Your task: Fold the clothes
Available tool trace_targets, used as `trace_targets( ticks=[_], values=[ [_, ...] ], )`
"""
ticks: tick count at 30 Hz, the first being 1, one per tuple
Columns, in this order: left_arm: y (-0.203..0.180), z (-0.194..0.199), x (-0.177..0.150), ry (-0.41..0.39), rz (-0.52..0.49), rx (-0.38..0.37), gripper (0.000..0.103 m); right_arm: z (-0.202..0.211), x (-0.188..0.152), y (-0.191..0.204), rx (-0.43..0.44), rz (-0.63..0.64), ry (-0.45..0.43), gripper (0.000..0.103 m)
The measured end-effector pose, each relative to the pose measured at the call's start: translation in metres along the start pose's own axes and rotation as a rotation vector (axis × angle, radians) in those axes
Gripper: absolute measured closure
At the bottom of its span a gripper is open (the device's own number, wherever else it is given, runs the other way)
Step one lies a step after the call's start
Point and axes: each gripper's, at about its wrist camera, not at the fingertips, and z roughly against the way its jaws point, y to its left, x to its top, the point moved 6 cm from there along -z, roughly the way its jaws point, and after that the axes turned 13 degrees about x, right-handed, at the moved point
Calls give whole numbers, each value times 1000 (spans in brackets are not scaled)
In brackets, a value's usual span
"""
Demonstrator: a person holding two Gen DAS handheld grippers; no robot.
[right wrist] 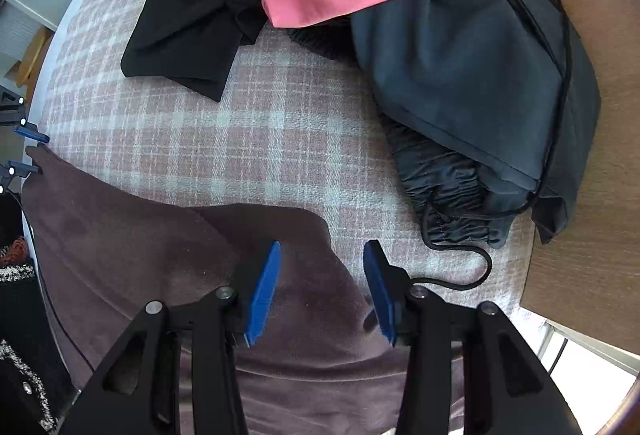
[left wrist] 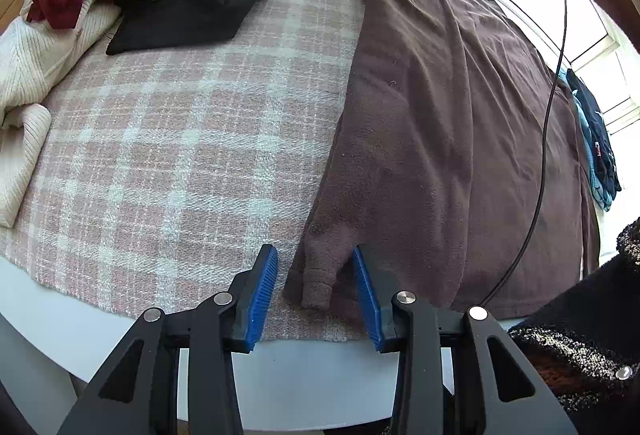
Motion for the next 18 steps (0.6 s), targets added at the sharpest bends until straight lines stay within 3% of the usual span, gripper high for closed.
trace_targets(
  ticks=[2,9,15,16,18],
  values=[
    [-3,1,-2,4,-12,3,77,-3,4,0,16,15,11,60],
    [-3,4,-2,6,1,0,84,-31,3,-2,72,58,120,60],
    [-2,7,2,2,-12,0,90,-38,-1,2,90,97,129,61],
    [-4,7,3,0,-14,-3,92,-37,-2,2,94,102,124,65],
    [-9,8,5,-4,-19,-9,93,-32,-6,4,101,115,108,85]
  ],
)
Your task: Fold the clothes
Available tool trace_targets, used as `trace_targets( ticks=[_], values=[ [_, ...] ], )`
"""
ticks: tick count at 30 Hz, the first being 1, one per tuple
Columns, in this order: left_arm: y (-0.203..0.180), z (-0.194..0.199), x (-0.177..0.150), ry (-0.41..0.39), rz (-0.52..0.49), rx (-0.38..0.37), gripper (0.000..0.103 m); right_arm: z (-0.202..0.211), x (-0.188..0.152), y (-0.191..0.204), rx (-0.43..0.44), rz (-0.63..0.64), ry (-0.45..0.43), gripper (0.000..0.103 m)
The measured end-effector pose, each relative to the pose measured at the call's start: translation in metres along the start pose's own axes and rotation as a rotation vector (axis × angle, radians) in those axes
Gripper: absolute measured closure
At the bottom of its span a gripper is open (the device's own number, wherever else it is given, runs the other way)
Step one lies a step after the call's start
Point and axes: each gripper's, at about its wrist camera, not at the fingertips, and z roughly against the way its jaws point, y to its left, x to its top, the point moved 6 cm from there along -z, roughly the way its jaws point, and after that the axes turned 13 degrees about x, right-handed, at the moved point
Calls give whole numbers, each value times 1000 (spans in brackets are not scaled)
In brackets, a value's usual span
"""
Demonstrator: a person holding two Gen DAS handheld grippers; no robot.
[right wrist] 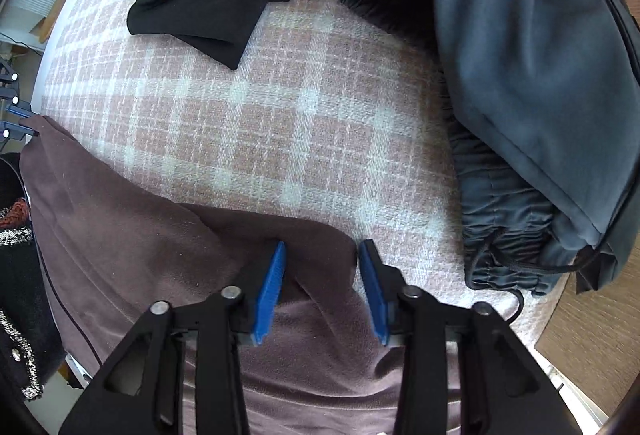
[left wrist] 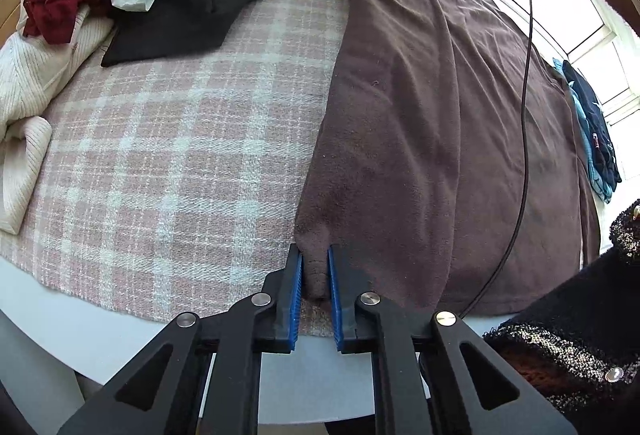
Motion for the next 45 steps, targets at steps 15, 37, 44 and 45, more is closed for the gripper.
trace_targets(
  ticks=[15,37,44,45],
  values=[
    [-35,51,-15,-99,-40,-140,95,77,-87,40,-122,-48,-154,92],
    [-133,66,-40,-30,-298,-376,73,39,-204,68,-242,-287,-148,71],
    [-56,58,-29,-30,-96,-290,64,64,-252,124,-188,-543,-476,70],
    [-56,50,-25,-19,-100,-289,64,57,-262,136,-179,-584,-501,70]
  ],
)
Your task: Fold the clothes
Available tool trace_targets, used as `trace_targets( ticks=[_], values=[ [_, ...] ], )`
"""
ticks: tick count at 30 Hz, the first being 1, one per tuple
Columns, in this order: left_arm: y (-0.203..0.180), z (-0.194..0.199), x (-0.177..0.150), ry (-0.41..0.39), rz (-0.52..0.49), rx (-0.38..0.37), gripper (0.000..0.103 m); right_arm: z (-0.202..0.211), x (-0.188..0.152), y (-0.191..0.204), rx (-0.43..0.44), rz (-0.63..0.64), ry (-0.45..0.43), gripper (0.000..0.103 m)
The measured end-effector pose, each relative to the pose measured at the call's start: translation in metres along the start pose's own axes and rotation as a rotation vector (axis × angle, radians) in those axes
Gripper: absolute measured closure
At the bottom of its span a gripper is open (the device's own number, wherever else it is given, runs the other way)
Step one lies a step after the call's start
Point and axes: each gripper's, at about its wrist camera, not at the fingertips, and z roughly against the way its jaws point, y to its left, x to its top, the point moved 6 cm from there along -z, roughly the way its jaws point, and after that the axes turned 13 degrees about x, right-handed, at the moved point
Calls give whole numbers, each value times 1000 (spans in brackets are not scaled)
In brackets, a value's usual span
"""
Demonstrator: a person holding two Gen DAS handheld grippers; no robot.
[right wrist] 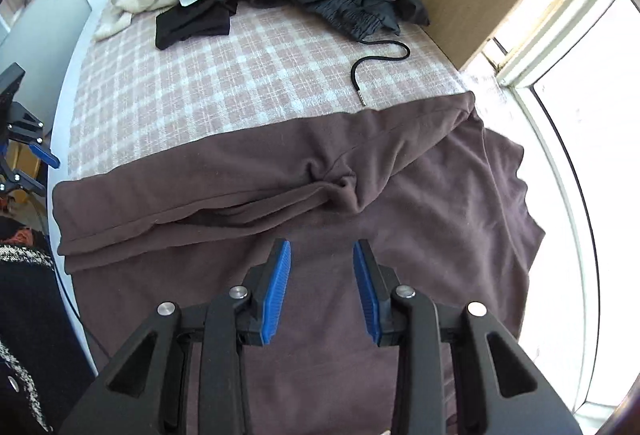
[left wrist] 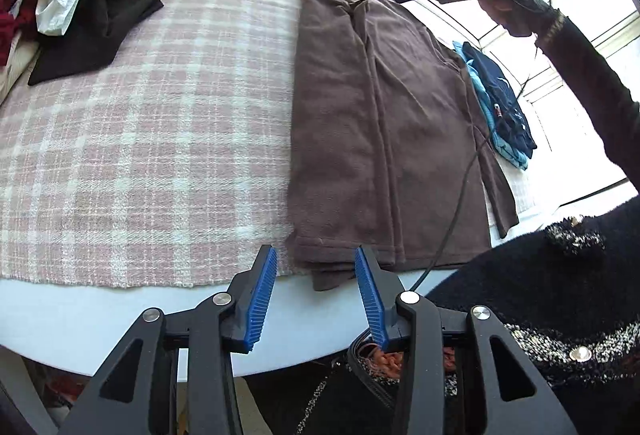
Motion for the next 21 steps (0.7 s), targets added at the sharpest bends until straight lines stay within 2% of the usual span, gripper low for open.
trace_targets(
  ticks=[6,9,10,11,12,13,16,18,21],
  values=[
    [-13,-42,8,106,-89,-56,63,-26,-118,38,57,-312,-64,70],
    [-22,-53,9,145,-126,-81,65,-40,-151,51,30,-406,-75,70],
    [-25,-55,10,150,-138,-85,68,-44,-157,53,20,-425,-70,70],
    [-26,-56,11,151,-154,-82,74,-48,-162,55,9,-443,-64,70],
    [-27,-56,11,152,-170,-81,87,-52,-167,57,-2,-460,-57,70],
    [-28,-55,11,155,-187,-88,91,-53,-169,59,-12,-460,-63,70],
    [-25,-46,4,139,-246,-58,93,-54,-170,65,-31,-448,-47,66],
    [-17,-46,-1,145,-245,-38,92,-53,-166,65,-32,-452,-16,66],
    [-10,-50,3,168,-213,-48,84,-34,-136,53,-70,-441,-78,66]
  ],
)
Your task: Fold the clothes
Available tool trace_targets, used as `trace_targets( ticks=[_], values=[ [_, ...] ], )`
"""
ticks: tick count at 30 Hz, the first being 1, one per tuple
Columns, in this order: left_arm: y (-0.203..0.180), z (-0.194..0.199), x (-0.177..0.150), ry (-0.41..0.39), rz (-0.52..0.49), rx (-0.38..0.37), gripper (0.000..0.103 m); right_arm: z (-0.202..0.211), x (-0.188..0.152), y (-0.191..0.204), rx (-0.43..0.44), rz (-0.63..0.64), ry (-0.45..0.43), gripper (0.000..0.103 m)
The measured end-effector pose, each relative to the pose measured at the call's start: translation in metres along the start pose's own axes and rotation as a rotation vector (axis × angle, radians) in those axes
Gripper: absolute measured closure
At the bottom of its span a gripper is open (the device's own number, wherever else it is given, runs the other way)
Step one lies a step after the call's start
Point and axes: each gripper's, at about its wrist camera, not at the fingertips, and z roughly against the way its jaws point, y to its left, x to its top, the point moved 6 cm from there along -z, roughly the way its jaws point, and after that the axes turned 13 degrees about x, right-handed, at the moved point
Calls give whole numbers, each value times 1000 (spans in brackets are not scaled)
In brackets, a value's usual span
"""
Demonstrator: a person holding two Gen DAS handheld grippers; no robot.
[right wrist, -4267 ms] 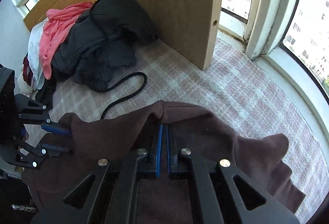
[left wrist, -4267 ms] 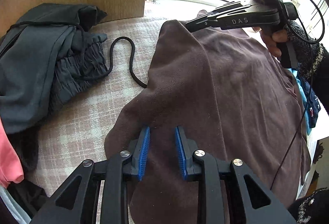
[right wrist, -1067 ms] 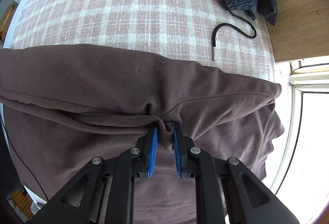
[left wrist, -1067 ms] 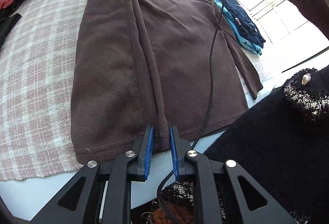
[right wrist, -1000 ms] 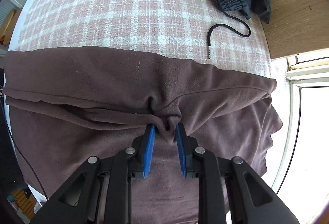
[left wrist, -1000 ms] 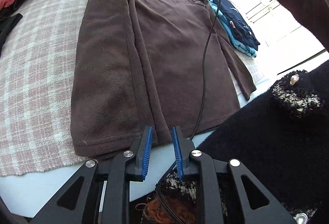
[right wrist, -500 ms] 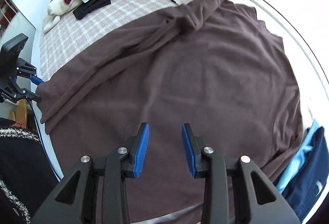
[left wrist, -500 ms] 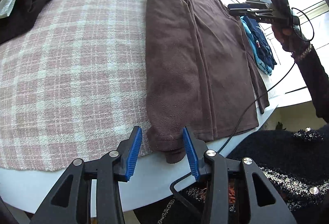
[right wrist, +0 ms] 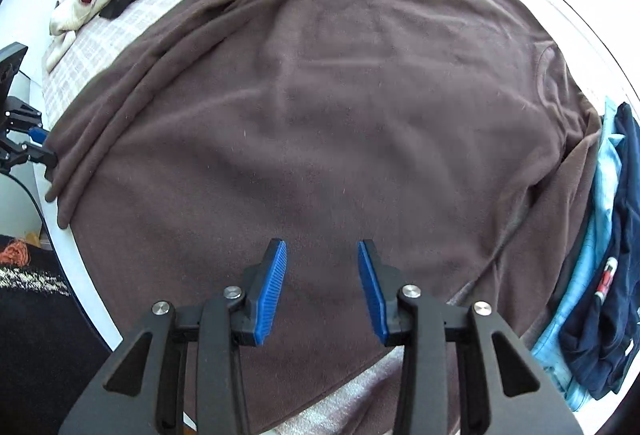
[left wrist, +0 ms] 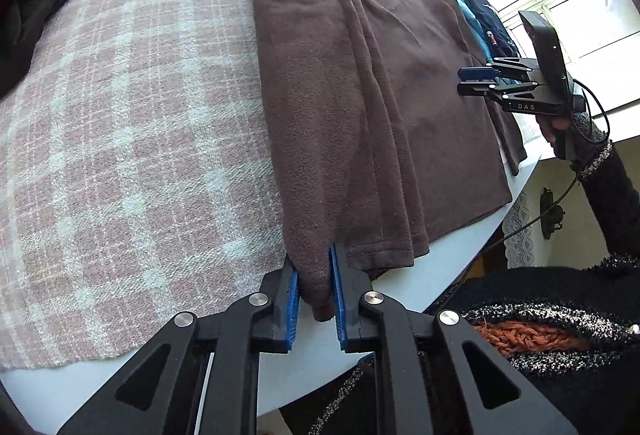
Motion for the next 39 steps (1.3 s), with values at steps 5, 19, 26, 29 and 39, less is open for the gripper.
trace_targets(
  ticks=[5,19,26,29,39],
  values=[
    [5,31,15,-86,0,57,74,22,112,2,-10,47,-186,66],
    [-40,-17,104,-96,-173,70,74,-98,317,-80,11,3,-73,72],
    [-41,-21,104,-97,-177,49,69,-69,343,-86,73,6,-138,71],
    [-44,-22,103,-94,-199,51,67,-94,351,-97,38,-2,-97,71],
    [-35,-18,98,-119,-202,41,65,1,277,-95,27,-36,-413,70]
  ],
)
